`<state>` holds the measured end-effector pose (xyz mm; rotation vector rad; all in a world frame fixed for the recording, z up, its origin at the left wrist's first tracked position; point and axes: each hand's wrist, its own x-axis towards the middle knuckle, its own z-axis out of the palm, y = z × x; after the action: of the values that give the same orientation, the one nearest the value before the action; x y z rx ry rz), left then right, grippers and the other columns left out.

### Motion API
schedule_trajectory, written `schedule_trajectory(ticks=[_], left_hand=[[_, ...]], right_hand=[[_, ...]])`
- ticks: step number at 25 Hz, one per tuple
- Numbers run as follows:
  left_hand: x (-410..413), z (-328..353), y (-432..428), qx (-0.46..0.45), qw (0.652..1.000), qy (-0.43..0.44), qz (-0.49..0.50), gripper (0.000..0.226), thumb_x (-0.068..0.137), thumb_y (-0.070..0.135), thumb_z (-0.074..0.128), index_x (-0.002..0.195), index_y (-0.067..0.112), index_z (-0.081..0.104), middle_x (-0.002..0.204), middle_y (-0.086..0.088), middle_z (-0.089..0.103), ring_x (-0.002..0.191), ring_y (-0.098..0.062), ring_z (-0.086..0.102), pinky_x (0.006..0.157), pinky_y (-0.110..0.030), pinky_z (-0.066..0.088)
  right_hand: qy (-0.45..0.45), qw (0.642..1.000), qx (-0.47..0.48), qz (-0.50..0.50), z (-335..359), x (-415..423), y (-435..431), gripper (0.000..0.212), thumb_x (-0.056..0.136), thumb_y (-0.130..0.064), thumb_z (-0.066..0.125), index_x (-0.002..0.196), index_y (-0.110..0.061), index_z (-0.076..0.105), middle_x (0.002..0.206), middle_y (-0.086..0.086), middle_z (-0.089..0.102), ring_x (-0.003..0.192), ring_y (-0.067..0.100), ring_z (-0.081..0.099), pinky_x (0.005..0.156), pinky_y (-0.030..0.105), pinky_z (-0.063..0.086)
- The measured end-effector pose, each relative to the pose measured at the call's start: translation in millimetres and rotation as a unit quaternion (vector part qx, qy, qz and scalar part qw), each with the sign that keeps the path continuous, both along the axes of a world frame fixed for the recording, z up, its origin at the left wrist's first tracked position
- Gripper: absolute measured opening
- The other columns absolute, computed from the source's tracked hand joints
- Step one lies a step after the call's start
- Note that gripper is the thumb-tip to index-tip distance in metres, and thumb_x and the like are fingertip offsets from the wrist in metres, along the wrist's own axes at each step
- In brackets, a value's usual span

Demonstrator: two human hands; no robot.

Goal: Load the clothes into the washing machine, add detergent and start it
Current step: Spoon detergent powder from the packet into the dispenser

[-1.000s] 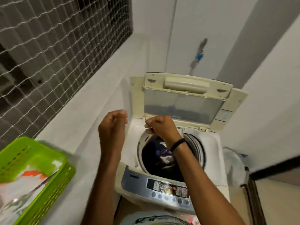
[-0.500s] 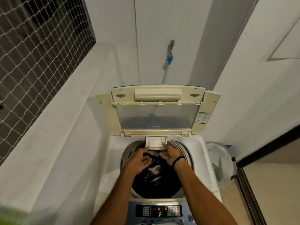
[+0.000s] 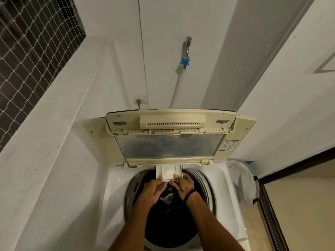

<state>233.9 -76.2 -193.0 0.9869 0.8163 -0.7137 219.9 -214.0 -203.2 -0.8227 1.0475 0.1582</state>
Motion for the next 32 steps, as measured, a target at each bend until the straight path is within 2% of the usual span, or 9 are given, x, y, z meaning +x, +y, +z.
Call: schedule_trajectory(ticks=[2, 5, 12, 21, 24, 26, 28, 29, 32], left_hand=[[-1.0, -9.6, 2.1, 0.001, 1.000, 0.011, 0.017, 0.036, 0.092, -0.002, 0.060, 0.126, -0.012, 0.055, 0.122, -0.021, 0.065, 0.111, -0.029, 0.065, 0.080, -0.031, 0.061], [2.7, -17.0, -0.9, 0.002, 0.997, 0.017, 0.077, 0.029, 0.088, -0.001, 0.068, 0.116, -0.009, 0.064, 0.115, -0.022, 0.070, 0.110, -0.031, 0.067, 0.081, -0.033, 0.060], [13.5, -18.2, -8.4, 0.026, 0.996, 0.016, 0.084, 0.025, 0.088, -0.001, 0.069, 0.110, -0.010, 0.065, 0.112, -0.022, 0.070, 0.105, -0.033, 0.069, 0.096, -0.039, 0.055], [23.5, -17.4, -15.8, 0.042, 0.993, -0.001, 0.112, 0.024, 0.089, -0.004, 0.065, 0.111, -0.014, 0.064, 0.112, -0.022, 0.068, 0.097, -0.032, 0.068, 0.094, -0.039, 0.055], [25.4, -15.4, -15.8, 0.046, 0.993, -0.006, 0.112, 0.026, 0.089, -0.006, 0.065, 0.112, -0.015, 0.063, 0.117, -0.023, 0.067, 0.104, -0.034, 0.067, 0.095, -0.040, 0.055], [29.0, -14.1, -17.0, 0.050, 0.992, -0.013, 0.118, 0.024, 0.089, -0.005, 0.065, 0.111, -0.014, 0.064, 0.119, -0.022, 0.067, 0.108, -0.034, 0.066, 0.090, -0.036, 0.056], [33.3, -11.1, -18.6, 0.044, 0.991, -0.017, 0.124, 0.023, 0.090, -0.002, 0.065, 0.111, -0.012, 0.064, 0.121, -0.019, 0.066, 0.114, -0.036, 0.064, 0.082, -0.031, 0.057], [35.7, -10.1, -19.1, 0.046, 0.991, -0.016, 0.123, 0.023, 0.091, -0.002, 0.065, 0.111, -0.011, 0.064, 0.122, -0.019, 0.065, 0.115, -0.036, 0.063, 0.078, -0.028, 0.058], [39.8, -11.0, -20.0, 0.046, 0.992, -0.008, 0.119, 0.028, 0.091, -0.004, 0.063, 0.117, -0.012, 0.061, 0.128, -0.019, 0.063, 0.118, -0.036, 0.061, 0.083, -0.030, 0.056]], right_hand=[[-0.007, 1.000, -0.015, 0.001, -4.4, 0.0, 2.4, 0.042, 0.090, 0.007, 0.059, 0.130, 0.003, 0.046, 0.122, 0.028, 0.061, 0.094, 0.032, 0.066, 0.060, 0.029, 0.061], [-0.009, 0.999, -0.036, -0.010, -4.0, 2.1, 4.3, 0.039, 0.089, 0.007, 0.061, 0.127, 0.002, 0.049, 0.121, 0.027, 0.062, 0.091, 0.031, 0.067, 0.062, 0.028, 0.061], [0.007, 1.000, -0.022, -0.021, -1.3, 11.8, 3.5, 0.050, 0.086, 0.012, 0.062, 0.131, -0.004, 0.044, 0.098, 0.019, 0.067, 0.078, 0.028, 0.065, 0.090, 0.044, 0.055], [0.007, 0.998, -0.026, -0.054, 5.2, 21.6, 3.9, 0.055, 0.088, 0.011, 0.060, 0.138, -0.003, 0.039, 0.092, 0.016, 0.065, 0.074, 0.025, 0.065, 0.094, 0.047, 0.053], [0.012, 0.998, -0.026, -0.055, 6.7, 24.8, 7.3, 0.045, 0.089, 0.009, 0.060, 0.131, 0.000, 0.044, 0.083, 0.015, 0.064, 0.062, 0.020, 0.063, 0.074, 0.038, 0.061], [0.021, 0.999, -0.026, -0.040, 11.3, 29.1, 7.6, 0.025, 0.089, 0.006, 0.061, 0.113, 0.004, 0.054, 0.079, 0.012, 0.063, 0.057, 0.018, 0.062, 0.057, 0.030, 0.061], [0.034, 0.999, -0.026, -0.021, 15.0, 35.0, 5.9, 0.003, 0.090, 0.002, 0.062, 0.092, 0.005, 0.061, 0.080, 0.011, 0.065, 0.064, 0.020, 0.063, 0.051, 0.028, 0.059], [0.039, 0.999, -0.023, -0.015, 16.4, 37.6, 4.7, 0.004, 0.091, 0.001, 0.062, 0.088, 0.003, 0.062, 0.082, 0.010, 0.066, 0.067, 0.021, 0.064, 0.048, 0.028, 0.058], [0.051, 0.999, -0.011, -0.015, 16.6, 41.6, 2.8, 0.003, 0.092, 0.000, 0.061, 0.091, 0.002, 0.063, 0.084, 0.009, 0.067, 0.072, 0.023, 0.065, 0.044, 0.027, 0.056]])
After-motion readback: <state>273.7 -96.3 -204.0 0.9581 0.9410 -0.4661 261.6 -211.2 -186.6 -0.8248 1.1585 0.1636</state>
